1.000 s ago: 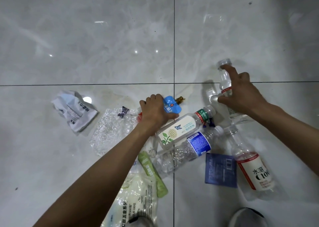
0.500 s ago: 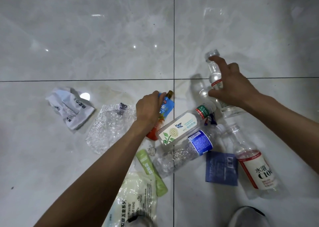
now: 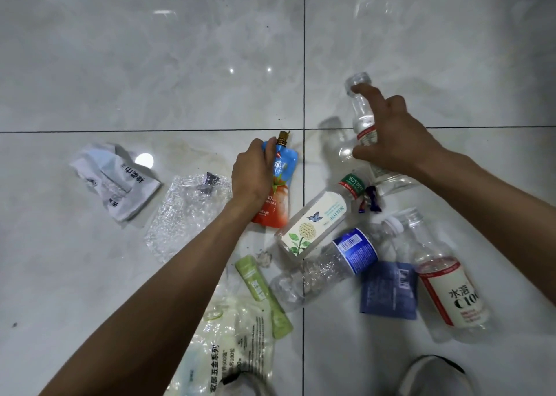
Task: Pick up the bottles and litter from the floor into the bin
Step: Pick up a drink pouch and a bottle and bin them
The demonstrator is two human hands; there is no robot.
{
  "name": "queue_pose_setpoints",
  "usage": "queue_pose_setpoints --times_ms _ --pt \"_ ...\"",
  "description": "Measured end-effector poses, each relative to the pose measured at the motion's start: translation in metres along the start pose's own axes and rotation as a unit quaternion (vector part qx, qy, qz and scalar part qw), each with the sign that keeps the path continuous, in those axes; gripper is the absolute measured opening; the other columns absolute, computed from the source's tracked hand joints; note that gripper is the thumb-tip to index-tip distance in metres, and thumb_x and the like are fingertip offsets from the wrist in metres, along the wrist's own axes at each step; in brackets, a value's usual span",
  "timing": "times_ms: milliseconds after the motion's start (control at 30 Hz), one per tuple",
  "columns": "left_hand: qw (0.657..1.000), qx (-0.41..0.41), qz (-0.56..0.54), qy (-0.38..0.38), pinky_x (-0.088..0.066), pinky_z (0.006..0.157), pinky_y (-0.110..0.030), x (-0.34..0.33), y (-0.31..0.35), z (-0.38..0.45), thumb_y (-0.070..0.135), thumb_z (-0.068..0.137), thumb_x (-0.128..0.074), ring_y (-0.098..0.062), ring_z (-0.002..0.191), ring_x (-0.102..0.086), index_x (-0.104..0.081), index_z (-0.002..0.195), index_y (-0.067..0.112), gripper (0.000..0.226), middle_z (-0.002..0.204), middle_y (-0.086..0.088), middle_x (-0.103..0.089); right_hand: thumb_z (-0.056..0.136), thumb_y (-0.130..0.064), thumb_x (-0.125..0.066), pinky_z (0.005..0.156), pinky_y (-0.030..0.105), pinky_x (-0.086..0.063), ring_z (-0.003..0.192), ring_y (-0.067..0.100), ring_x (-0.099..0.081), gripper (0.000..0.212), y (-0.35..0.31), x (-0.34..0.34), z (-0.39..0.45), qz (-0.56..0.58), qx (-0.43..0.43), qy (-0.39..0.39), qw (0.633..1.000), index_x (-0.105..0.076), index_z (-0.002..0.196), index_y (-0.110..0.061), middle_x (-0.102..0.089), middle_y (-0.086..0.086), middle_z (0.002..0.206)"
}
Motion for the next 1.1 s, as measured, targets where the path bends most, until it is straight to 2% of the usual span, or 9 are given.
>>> queue_pose_setpoints --times_ms 67,133,333,433,667,833,900,967,1100 --pt "1.000 0.015 -0.012 0.001 -0.032 0.062 -0.035 0.004 -0.001 0.003 0.050 0.102 -0.041 -0.034 0.077 -0.057 -0.049 0.081 0.009 0.047 0.073 -0.005 -0.057 0.073 -0.023 -0.077 0.069 0.030 -0.042 0.074 0.026 -0.050 0.098 -0.004 0.001 0.002 0.001 0.002 -0.001 1.000 -0.017 0.148 -0.044 -0.039 0.014 0.123" --pt "0.999 0.023 -0.036 -0.002 -0.041 0.063 -0.038 0.009 0.000 0.005 0.057 0.098 -0.044 -0.030 0.076 -0.059 -0.054 0.083 0.005 0.054 0.075 -0.005 -0.061 0.072 -0.023 -0.077 0.069 0.029 -0.041 0.077 0.026 -0.050 0.099 -0.008 0.004 0.004 -0.003 0.007 -0.006 1.000 -0.017 0.147 -0.045 -0.040 0.013 0.124" --pt "0.998 0.032 -0.059 -0.006 -0.051 0.072 -0.040 0.031 0.012 0.012 0.066 0.092 -0.048 -0.024 0.076 -0.063 -0.061 0.089 0.007 0.060 0.080 -0.004 -0.066 0.075 -0.027 -0.074 0.069 0.029 -0.040 0.085 0.027 -0.054 0.095 -0.025 0.020 0.011 -0.016 0.034 -0.001 0.999 -0.016 0.147 -0.048 -0.041 0.010 0.128" --pt "0.998 0.038 -0.040 0.005 -0.050 0.070 -0.039 0.048 0.016 0.013 0.066 0.093 -0.046 -0.023 0.074 -0.062 -0.059 0.088 0.007 0.060 0.078 -0.003 -0.065 0.077 -0.030 -0.072 0.070 0.031 -0.042 0.097 0.029 -0.057 0.092 -0.039 0.031 0.009 -0.053 0.062 0.020 0.996 -0.016 0.147 -0.048 -0.042 0.009 0.131" --pt "0.998 0.057 -0.018 0.009 -0.038 0.058 -0.030 0.099 0.029 -0.024 0.064 0.093 -0.049 -0.021 0.069 -0.059 -0.058 0.086 0.009 0.056 0.073 -0.002 -0.063 0.080 -0.032 -0.071 0.076 0.033 -0.044 0.095 0.034 -0.058 0.087 -0.060 0.059 -0.020 0.048 0.011 0.009 0.999 -0.017 0.148 -0.044 -0.042 0.012 0.126" --pt "0.999 0.045 0.003 0.000 -0.039 0.058 -0.032 0.141 0.055 -0.065 0.062 0.094 -0.050 -0.020 0.066 -0.058 -0.054 0.084 0.014 0.049 0.071 -0.002 -0.062 0.080 -0.031 -0.071 0.087 0.043 -0.053 0.101 0.031 -0.058 0.086 -0.080 0.100 -0.058 0.080 -0.023 0.006 0.997 -0.017 0.146 -0.047 -0.041 0.009 0.130" --pt "0.999 0.050 0.000 0.007 -0.045 0.061 -0.035 0.164 0.070 -0.076 0.062 0.094 -0.050 -0.022 0.068 -0.060 -0.055 0.085 0.011 0.052 0.073 -0.004 -0.063 0.080 -0.030 -0.071 0.088 0.045 -0.053 0.100 0.031 -0.059 0.086 -0.094 0.120 -0.072 0.077 -0.032 -0.001 0.997 -0.018 0.146 -0.047 -0.041 0.010 0.129" --pt "0.998 0.056 -0.003 0.011 -0.050 0.067 -0.040 0.192 0.089 -0.085 0.063 0.093 -0.050 -0.026 0.071 -0.061 -0.056 0.087 0.010 0.054 0.075 -0.007 -0.065 0.080 -0.030 -0.071 0.086 0.040 -0.052 0.101 0.030 -0.058 0.086 -0.110 0.143 -0.083 0.084 -0.038 -0.002 0.996 -0.019 0.146 -0.046 -0.040 0.011 0.129" --pt "0.998 0.051 -0.020 0.030 -0.051 0.069 -0.043 0.258 0.135 -0.094 0.064 0.093 -0.049 -0.026 0.073 -0.061 -0.057 0.088 0.010 0.055 0.076 -0.007 -0.065 0.080 -0.028 -0.072 0.081 0.029 -0.043 0.102 0.026 -0.057 0.086 -0.153 0.196 -0.100 0.101 -0.047 0.007 0.994 -0.019 0.146 -0.045 -0.041 0.010 0.129"
Point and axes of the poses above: each hand's wrist, its own z-axis towards the middle knuckle, its own x-axis out of the back of the hand, y = z × x, the point moved 4 cm from there along z, towards the middle knuckle
